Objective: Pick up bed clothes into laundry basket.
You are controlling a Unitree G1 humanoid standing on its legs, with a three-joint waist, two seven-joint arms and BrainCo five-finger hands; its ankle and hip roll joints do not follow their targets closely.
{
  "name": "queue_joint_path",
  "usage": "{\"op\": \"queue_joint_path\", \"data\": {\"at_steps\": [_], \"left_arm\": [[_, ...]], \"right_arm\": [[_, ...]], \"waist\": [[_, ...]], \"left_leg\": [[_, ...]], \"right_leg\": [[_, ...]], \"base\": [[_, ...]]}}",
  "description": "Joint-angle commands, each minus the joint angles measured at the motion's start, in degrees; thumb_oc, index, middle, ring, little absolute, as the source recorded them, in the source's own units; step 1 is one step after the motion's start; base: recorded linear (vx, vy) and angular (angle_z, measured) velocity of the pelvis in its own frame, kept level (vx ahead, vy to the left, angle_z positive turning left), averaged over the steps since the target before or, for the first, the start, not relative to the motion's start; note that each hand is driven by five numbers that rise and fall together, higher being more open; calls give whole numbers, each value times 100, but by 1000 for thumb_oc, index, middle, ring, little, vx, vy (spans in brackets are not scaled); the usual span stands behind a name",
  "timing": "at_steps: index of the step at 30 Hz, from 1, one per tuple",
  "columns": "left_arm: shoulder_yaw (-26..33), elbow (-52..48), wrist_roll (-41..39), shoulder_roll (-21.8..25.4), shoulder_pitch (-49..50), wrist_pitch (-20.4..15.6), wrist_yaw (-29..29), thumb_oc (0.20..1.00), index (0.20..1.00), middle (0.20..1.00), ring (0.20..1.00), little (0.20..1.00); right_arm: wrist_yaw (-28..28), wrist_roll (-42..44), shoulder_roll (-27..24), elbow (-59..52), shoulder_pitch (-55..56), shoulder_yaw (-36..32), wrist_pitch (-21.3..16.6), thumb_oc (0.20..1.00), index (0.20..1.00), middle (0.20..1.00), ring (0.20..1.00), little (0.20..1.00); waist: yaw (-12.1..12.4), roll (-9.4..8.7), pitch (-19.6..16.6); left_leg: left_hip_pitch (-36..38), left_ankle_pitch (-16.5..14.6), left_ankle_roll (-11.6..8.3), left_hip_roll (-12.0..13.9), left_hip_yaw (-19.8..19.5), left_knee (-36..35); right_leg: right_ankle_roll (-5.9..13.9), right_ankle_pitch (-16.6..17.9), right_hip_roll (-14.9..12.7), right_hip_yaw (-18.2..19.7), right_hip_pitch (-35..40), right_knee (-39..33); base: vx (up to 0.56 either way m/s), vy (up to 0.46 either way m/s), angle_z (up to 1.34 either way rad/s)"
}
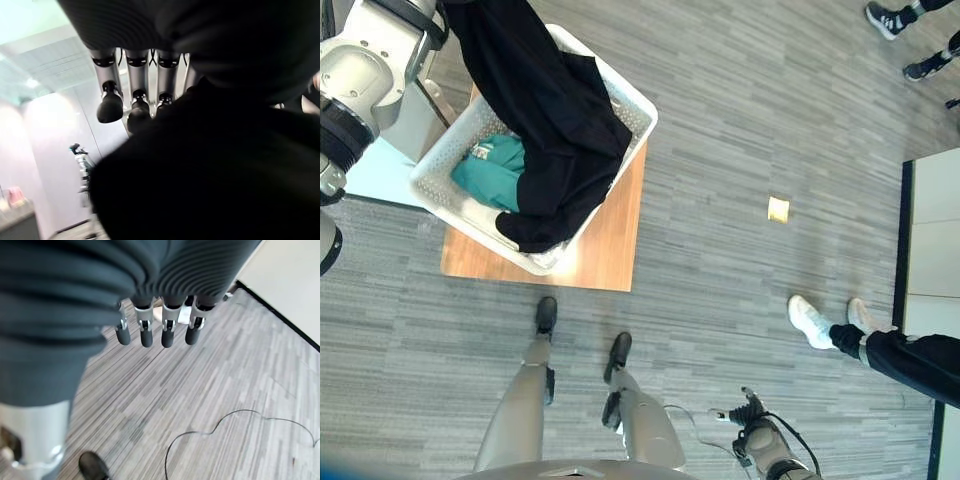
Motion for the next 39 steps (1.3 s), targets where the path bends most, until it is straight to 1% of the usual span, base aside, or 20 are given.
{"op": "queue_joint_path", "data": {"at_steps": [1,2,3,4,8,9,10,12,15,16,17,18,20,21,22,27,31,35,37,39], "left_arm": [[477,-128,-185,-538,-1,-69,398,200,200,200,200,200],[632,-324,-243,-647,264,-142,410,200,200,200,200,200],[642,-334,-238,-646,273,-140,406,200,200,200,200,200],[943,-776,-351,-898,781,-258,360,200,200,200,200,200],[1256,-1501,-714,-1452,1535,-520,211,200,200,200,200,200],[1269,-1524,-710,-1449,1554,-514,198,200,200,200,200,200],[1346,-1669,-855,-1803,1891,-597,121,200,200,200,200,200],[1305,-1505,-888,-2312,1969,-596,50,200,200,200,200,200],[1258,-1055,-901,-2712,2137,-523,12,200,200,200,200,200],[1258,-642,-880,-2860,2178,-438,69,200,200,200,200,200],[1268,-465,-864,-2938,2211,-383,88,366,366,366,366,366],[1260,-207,-843,-3045,2217,-306,144,498,498,498,498,498],[1248,117,-785,-3142,2225,-226,195,652,652,652,652,652],[1246,258,-782,-3191,2190,-167,207,853,853,853,853,853],[1241,419,-775,-3223,2164,-134,249,1000,1000,1000,1000,1000],[1297,912,-741,-3167,2115,25,349,1000,1000,1000,1000,1000],[1388,900,-800,-3004,1912,62,459,1000,1000,1000,1000,1000],[1444,744,-916,-2884,1712,80,571,1000,1000,1000,1000,1000],[1483,679,-1064,-2851,1694,57,570,1000,1000,1000,1000,1000],[1493,678,-1343,-2835,1845,-110,329,1000,1000,1000,1000,1000]], "right_arm": [[-171,-259,-316,-172,218,-115,9,1000,1000,1000,1000,1000],[-187,-273,-315,-168,259,-122,26,1000,1000,1000,1000,1000],[-187,-274,-321,-171,265,-124,26,1000,1000,1000,1000,1000],[-234,-293,-333,-189,326,-189,64,1000,1000,1000,1000,1000],[-278,-263,-288,-205,363,-286,133,1000,1000,1000,1000,1000],[-278,-264,-295,-207,374,-286,134,1000,1000,1000,1000,1000],[-281,-232,-274,-200,299,-318,176,1000,1000,1000,1000,1000],[-287,-178,-255,-172,207,-315,206,1000,1000,1000,1000,1000],[-321,-83,-234,-151,104,-322,209,1000,1000,1000,1000,1000],[-340,-1,-226,-125,48,-342,185,1000,1000,1000,1000,1000],[-354,23,-196,-123,50,-318,169,1000,1000,1000,1000,1000],[-351,67,-152,-106,24,-292,158,1000,1000,1000,1000,1000],[-363,66,-91,-53,29,-245,142,1000,1000,1000,1000,1000],[-375,67,-52,-24,40,-213,128,1000,1000,1000,1000,1000],[-380,89,-40,20,46,-210,119,1000,1000,1000,1000,1000],[-400,122,-10,178,97,-211,106,1000,1000,1000,1000,1000],[-397,141,17,186,212,-187,58,1000,1000,1000,1000,1000],[-373,182,62,122,274,-157,22,1000,1000,1000,1000,1000],[-367,186,75,108,253,-137,63,1000,1000,1000,1000,1000],[-338,181,61,126,214,-153,124,1000,1000,1000,1000,1000]], "waist": [[10,198,387],[27,184,389],[16,186,380],[71,176,406],[189,184,463],[184,194,455],[271,217,488],[328,239,503],[390,236,542],[419,235,566],[415,235,572],[412,239,573],[401,229,568],[377,226,555],[377,225,542],[328,249,505],[287,236,455],[245,280,398],[247,309,376],[279,370,339]], "left_leg": [[911,-588,-437,314,-291,-608],[934,-600,-434,303,-307,-608],[915,-570,-425,287,-312,-608],[963,-578,-410,265,-362,-608],[993,-572,-382,213,-462,-608],[995,-573,-382,213,-468,-608],[1006,-564,-377,197,-500,-608],[990,-541,-381,168,-543,-608],[951,-520,-389,140,-601,-608],[924,-509,-400,137,-627,-608],[913,-506,-400,138,-644,-608],[913,-524,-407,150,-647,-608],[906,-512,-411,153,-636,-608],[882,-470,-407,143,-637,-608],[893,-501,-417,155,-621,-608],[843,-475,-425,149,-610,-608],[811,-479,-436,161,-596,-608],[887,-500,-442,164,-596,-608],[967,-514,-440,164,-584,-608],[1070,-529,-426,164,-571,-608]], "right_leg": [[730,701,-462,-47,594,-81],[730,680,-464,-67,618,-81],[730,696,-478,-73,604,-81],[730,631,-483,-114,653,-81],[726,520,-486,-150,718,-81],[726,517,-486,-156,723,-81],[703,429,-485,-174,759,-81],[674,327,-491,-226,777,-81],[647,253,-494,-291,776,-81],[638,224,-488,-315,761,-81],[633,210,-483,-320,752,-81],[628,177,-463,-315,750,-81],[623,157,-450,-306,733,-81],[622,164,-460,-312,705,-81],[620,147,-446,-295,704,-81],[615,152,-428,-275,621,-81],[632,174,-428,-266,568,-81],[623,136,-425,-267,634,-81],[613,108,-425,-275,717,-81],[597,68,-436,-282,806,-81]], "base": [[37,-37,7],[16,-25,7],[23,-42,7],[18,-37,6],[14,-53,0],[-12,-38,1],[-2,-48,8],[-10,-62,15],[-33,-62,21],[-50,-59,13],[-40,-52,9],[-27,-11,8],[-14,-12,7],[3,-16,3],[0,0,0],[0,0,0],[0,-2,-4],[1,-2,-8],[0,0,0],[16,26,1]]}}
